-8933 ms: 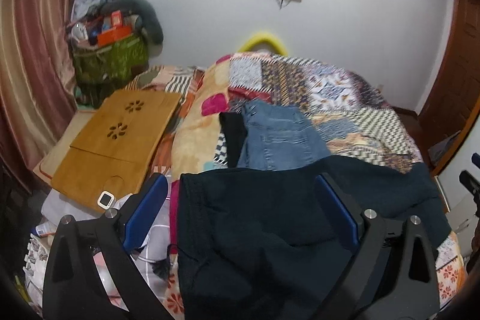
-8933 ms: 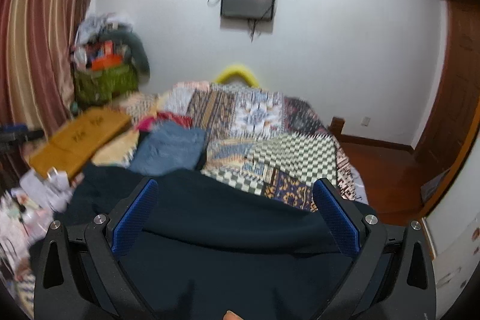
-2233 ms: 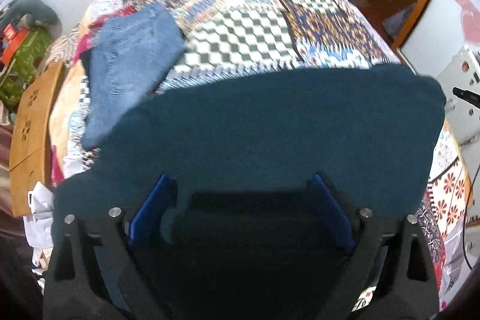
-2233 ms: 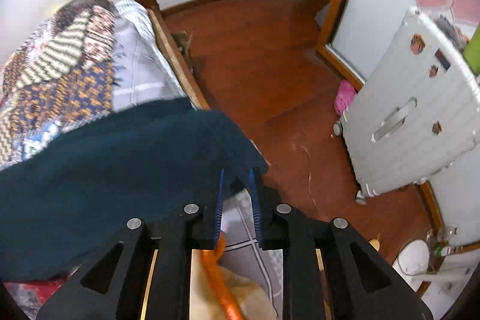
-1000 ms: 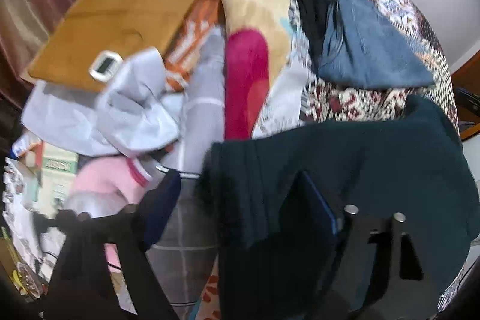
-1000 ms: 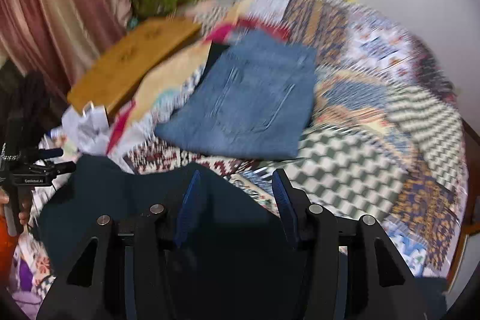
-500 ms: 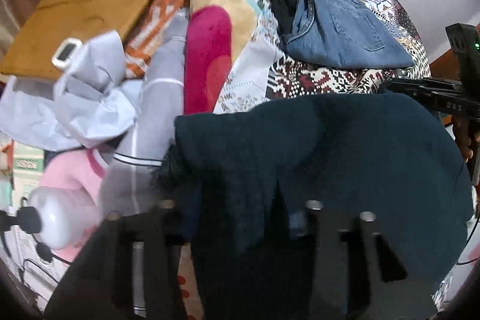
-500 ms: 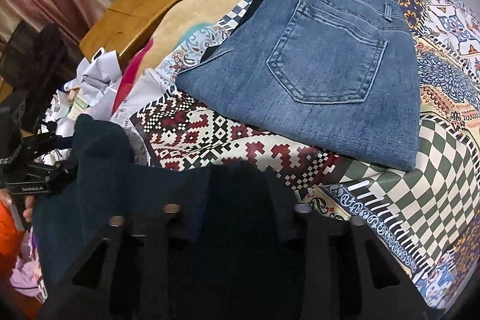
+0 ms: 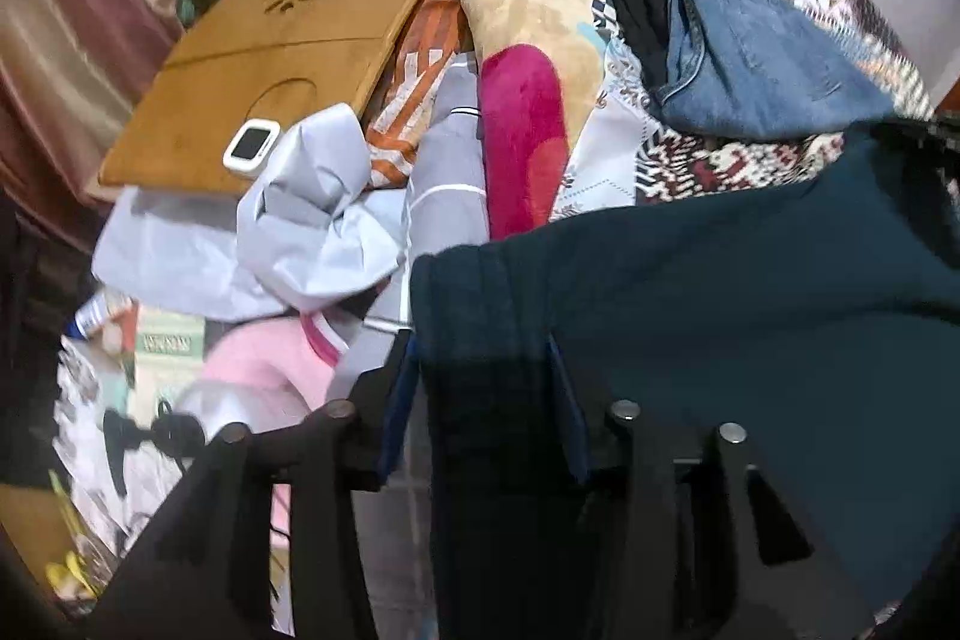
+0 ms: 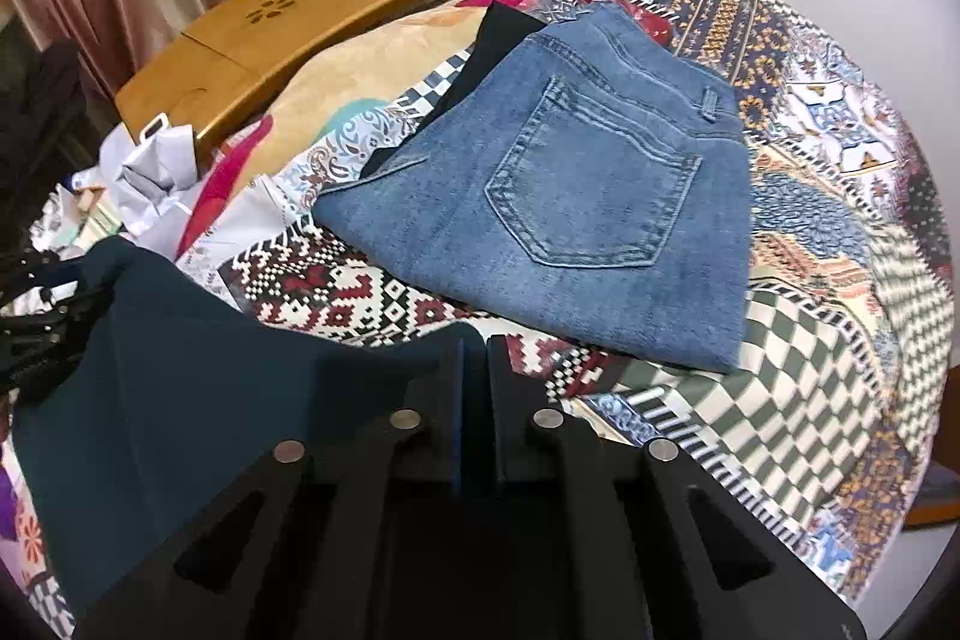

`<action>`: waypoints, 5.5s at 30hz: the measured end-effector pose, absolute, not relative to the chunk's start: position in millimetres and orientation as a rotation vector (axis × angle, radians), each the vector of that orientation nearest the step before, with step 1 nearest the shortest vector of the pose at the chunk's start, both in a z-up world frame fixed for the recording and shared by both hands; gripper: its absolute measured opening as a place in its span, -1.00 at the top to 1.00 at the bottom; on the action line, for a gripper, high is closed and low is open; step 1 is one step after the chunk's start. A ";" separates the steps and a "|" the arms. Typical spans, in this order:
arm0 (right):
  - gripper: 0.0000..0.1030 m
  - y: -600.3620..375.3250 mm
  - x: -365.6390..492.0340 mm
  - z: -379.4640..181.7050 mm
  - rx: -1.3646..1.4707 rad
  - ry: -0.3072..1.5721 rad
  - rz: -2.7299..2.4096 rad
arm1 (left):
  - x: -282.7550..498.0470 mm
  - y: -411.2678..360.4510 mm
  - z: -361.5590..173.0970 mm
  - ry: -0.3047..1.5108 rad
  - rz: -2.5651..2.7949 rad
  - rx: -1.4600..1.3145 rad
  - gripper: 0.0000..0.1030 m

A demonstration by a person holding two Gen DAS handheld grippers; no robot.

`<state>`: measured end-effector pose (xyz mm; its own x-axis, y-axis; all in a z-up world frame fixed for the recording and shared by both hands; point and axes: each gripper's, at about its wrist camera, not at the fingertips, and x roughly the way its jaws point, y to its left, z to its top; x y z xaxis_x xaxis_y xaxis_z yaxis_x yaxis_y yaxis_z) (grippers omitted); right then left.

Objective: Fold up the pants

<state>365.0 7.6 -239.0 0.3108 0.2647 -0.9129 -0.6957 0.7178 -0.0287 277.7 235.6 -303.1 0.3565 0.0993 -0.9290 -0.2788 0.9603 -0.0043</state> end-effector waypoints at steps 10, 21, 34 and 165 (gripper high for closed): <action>0.15 -43.0 300.7 -167.0 -0.444 0.945 0.672 | 226.1 237.7 -265.6 1.130 0.230 -0.339 -0.60; 0.08 -105.7 243.0 -193.1 -0.386 1.002 0.643 | 190.2 225.3 -308.2 1.228 0.216 -0.579 -0.51; -0.06 -146.9 226.4 -222.2 -0.212 1.103 0.630 | 182.3 213.6 -256.3 1.073 0.329 -0.282 0.27; 0.83 -568.6 334.6 -261.9 0.253 0.916 -0.172 | 384.1 -56.1 -261.0 1.111 0.019 0.217 -0.89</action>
